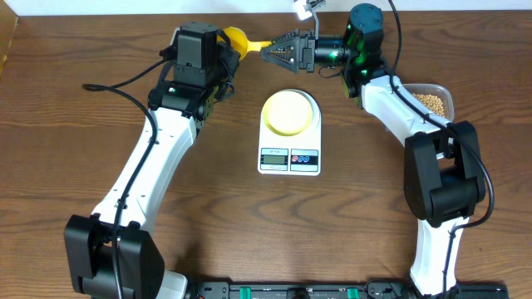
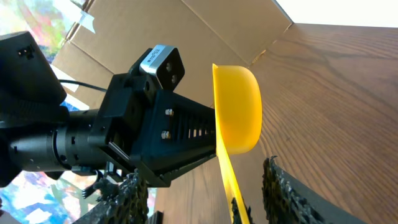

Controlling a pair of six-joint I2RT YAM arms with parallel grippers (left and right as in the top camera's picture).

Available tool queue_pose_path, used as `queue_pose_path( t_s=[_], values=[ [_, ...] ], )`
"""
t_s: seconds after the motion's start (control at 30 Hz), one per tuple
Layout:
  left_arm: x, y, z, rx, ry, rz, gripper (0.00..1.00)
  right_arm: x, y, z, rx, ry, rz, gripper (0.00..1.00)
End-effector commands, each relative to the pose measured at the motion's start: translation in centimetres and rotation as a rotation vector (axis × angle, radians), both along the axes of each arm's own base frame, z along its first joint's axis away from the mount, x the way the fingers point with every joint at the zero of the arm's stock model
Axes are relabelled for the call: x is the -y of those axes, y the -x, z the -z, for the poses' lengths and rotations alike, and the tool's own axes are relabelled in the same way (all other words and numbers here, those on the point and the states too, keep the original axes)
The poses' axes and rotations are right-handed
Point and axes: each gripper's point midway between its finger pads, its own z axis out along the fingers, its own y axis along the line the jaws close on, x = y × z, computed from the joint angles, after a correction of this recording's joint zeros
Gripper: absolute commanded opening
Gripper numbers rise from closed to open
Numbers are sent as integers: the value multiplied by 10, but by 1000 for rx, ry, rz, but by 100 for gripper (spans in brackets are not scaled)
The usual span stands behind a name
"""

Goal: Scoop item into bowl and weigh 50g on scale
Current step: 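Close the right gripper on the yellow scoop's handle next to the left gripper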

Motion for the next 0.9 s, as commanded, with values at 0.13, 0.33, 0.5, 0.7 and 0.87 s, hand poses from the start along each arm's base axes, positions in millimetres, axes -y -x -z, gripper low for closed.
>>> queue_pose_path(
  t_s=[0.13,0.33,0.5,0.7,0.87],
  values=[
    [-3,-1,7,-10,-21,-4,8,-1,1,-5,18,-5,-15,52],
    [-3,-1,7,-10,-21,-4,8,-1,0,-7,38,-11,-10,44],
    [-3,-1,7,-14,-3,-19,8,0,-5,-8,38,-13,19,42],
    [-3,-1,7,-33,73,-79,8,1,-16,-8,35,-16,83,41],
    [-3,-1,7,-46,123,-118,8,1,-21,-9,-16,-22,109,39]
  ],
)
